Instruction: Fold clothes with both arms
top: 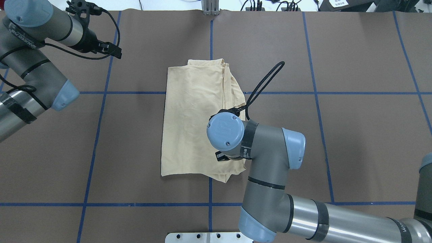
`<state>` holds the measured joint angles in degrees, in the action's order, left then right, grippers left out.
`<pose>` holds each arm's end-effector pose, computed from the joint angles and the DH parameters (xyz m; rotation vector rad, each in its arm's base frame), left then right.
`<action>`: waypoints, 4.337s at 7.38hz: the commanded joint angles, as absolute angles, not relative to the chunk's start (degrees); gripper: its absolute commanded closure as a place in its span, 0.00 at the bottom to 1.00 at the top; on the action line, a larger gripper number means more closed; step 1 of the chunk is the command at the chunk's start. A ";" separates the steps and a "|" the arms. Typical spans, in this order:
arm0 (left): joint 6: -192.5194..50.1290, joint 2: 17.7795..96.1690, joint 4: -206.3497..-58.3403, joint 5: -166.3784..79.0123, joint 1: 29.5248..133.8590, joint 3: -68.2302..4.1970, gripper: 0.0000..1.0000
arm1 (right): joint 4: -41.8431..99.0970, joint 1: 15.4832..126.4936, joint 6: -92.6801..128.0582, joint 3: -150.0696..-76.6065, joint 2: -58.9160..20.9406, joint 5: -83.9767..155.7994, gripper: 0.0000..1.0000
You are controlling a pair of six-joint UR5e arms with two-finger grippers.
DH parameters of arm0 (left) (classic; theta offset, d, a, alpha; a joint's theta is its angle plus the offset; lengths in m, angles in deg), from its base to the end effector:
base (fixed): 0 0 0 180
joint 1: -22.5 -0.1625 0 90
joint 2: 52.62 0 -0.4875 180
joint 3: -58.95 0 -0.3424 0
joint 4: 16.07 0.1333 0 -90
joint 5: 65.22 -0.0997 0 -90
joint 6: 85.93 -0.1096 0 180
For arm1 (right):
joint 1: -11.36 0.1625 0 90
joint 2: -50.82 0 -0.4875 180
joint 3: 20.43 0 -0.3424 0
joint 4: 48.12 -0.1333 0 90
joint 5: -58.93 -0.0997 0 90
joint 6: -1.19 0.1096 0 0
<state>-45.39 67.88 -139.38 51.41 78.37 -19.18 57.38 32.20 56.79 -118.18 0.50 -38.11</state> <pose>0.3290 -0.6353 0.4551 0.4446 0.8820 0.1079 -0.5976 -0.3557 0.3251 0.1524 -0.5503 -0.2645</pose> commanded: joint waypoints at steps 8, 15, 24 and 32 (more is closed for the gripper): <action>-45.32 67.88 -139.38 51.41 78.39 -19.27 0.00 | 57.26 30.53 64.64 -128.10 -8.94 -37.40 0.64; -41.13 62.18 -137.63 55.02 78.05 -32.49 0.00 | 52.43 47.35 61.16 -128.18 -8.15 -47.56 0.00; -2.35 59.88 -116.70 38.85 44.39 -54.96 0.00 | 34.41 56.18 54.80 -134.78 -28.28 -56.38 0.00; 0.29 60.75 -124.26 35.15 40.69 -45.38 0.33 | 34.41 56.01 55.42 -134.78 -27.93 -56.12 0.00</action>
